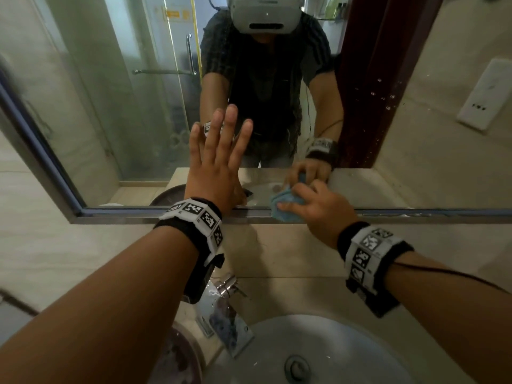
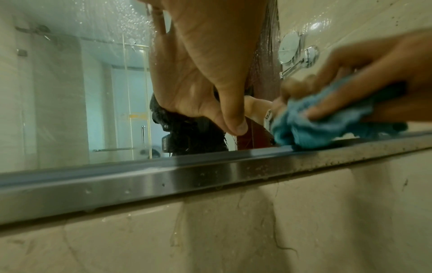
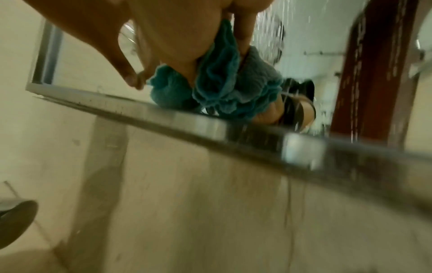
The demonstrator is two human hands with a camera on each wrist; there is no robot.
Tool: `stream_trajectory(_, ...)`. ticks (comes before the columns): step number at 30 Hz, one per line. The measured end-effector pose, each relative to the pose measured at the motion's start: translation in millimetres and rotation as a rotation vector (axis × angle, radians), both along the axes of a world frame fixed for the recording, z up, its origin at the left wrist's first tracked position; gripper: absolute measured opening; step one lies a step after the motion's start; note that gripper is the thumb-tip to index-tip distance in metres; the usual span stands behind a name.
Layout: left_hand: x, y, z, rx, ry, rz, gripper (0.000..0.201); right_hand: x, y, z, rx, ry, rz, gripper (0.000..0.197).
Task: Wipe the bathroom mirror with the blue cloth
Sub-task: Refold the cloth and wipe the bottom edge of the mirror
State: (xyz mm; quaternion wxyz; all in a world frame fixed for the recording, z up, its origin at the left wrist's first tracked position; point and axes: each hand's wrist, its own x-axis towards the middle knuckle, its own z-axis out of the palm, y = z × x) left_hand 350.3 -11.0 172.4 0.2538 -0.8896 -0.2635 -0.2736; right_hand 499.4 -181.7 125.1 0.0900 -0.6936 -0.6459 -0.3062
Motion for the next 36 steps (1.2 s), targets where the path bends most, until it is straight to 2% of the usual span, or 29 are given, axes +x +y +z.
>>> stream_trajectory(2,1.6,-0.6,-1.6,0.007,-0.008,-0.01,0.145,-6.6,4.0,31.9,0.139,0.036,-0.003,0.046)
stream_trajectory(4,0.5,1.2,-1.5,0.041,-0.024,-0.022,0.144,-16.1,17.2,63.8,0.29,0.145,-0.045,0.047)
stream_trajectory(6,-4.4,6.0,-1.0,0.057,-0.017,-0.057,0.14,-32.7,33.5,74.2,0.364,0.219,-0.092,0.045)
stream_trajectory(8,-9.2,11.4,-0.8,0.058,0.003,-0.087,0.135,-46.6,42.8,59.0,0.279,0.164,-0.096,0.049)
stream_trajectory(11,-10.7,11.8,-0.1,0.074,0.021,-0.061,0.135,-38.5,28.7,6.4,-0.117,0.095,-0.104,0.059)
stream_trajectory(12,-10.2,10.7,0.2,0.075,0.025,-0.047,0.138,-29.2,17.7,-2.7,-0.152,0.107,-0.108,0.059)
stream_trajectory(15,-10.0,7.4,1.4,0.083,0.036,-0.01,0.142,-1.9,-9.5,-4.9,-0.104,0.102,-0.113,0.053)
stream_trajectory(19,-8.7,0.2,1.7,0.099,-0.006,-0.037,0.128,-6.5,-7.0,12.2,-0.075,0.104,-0.154,0.042)
stream_trajectory(21,-8.7,-3.3,2.1,0.088,-0.036,-0.063,0.123,-26.2,12.4,17.3,-0.085,0.157,-0.173,0.047)
stream_trajectory(24,-9.5,-10.0,-5.0,0.133,0.008,-0.087,0.119,-39.6,26.4,4.6,-0.231,0.2,-0.173,0.054)
stream_trajectory(26,-6.5,-17.8,-13.6,0.168,0.08,-0.13,0.118,-31.0,13.7,-5.7,-0.165,0.225,-0.142,0.053)
stream_trajectory(29,8.5,-31.0,-19.4,0.115,0.063,-0.15,0.123,6.0,-22.4,-15.8,-0.022,0.184,-0.101,0.044)
stream_trajectory(32,23.8,-38.2,-22.2,0.018,0.014,-0.125,0.131,36.3,-56.0,-16.3,-0.017,0.137,-0.149,0.054)
stream_trajectory(36,30.8,-37.9,-27.3,-0.013,0.002,-0.074,0.141,34.4,-61.2,-3.8,0.065,0.098,-0.194,0.052)
